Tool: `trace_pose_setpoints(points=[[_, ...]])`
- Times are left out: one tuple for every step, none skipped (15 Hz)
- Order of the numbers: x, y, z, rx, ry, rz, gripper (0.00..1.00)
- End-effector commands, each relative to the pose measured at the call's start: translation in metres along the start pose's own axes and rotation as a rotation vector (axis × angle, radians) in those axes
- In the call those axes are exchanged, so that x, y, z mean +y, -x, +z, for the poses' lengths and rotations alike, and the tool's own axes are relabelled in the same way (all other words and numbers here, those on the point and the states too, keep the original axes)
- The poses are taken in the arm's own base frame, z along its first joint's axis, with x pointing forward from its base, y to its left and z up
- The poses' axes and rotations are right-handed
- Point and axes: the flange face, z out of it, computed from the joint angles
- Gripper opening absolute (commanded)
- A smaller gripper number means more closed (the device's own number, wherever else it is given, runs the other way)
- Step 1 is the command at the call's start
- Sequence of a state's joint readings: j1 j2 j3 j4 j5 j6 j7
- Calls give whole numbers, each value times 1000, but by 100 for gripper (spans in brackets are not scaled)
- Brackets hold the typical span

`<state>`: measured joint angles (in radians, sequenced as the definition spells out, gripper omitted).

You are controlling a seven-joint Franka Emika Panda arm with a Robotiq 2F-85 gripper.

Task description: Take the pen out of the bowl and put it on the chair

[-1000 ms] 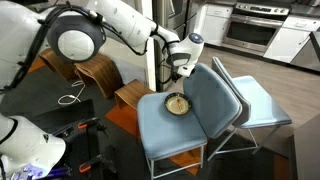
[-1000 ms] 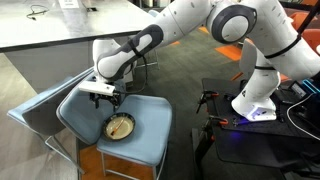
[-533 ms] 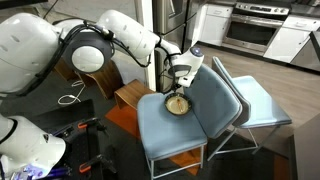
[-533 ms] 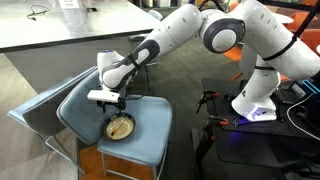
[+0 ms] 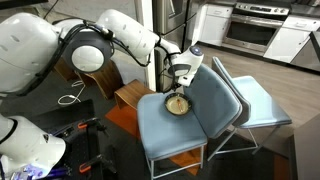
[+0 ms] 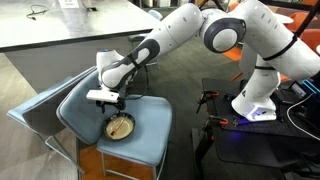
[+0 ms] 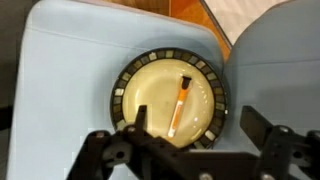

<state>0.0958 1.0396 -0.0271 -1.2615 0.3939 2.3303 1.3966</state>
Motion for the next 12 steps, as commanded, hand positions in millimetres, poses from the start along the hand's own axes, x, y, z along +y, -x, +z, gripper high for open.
trace_pose_setpoints(points=[[0,-3,15,39,-6,70,100],[2,-5,23,48,5,91,100],[5,-8,33,62,10,122,100],[7,-11,46,89,6,163,100],[9,-14,58,107,4,196,100],[11,-16,71,122,7,223,100],[13,-16,82,148,0,253,100],[10,-17,91,168,-6,273,100],[9,-20,98,182,-5,290,100],[7,-20,103,203,-10,302,100],[4,-22,108,217,-19,309,100],[1,-24,111,223,-24,317,100]])
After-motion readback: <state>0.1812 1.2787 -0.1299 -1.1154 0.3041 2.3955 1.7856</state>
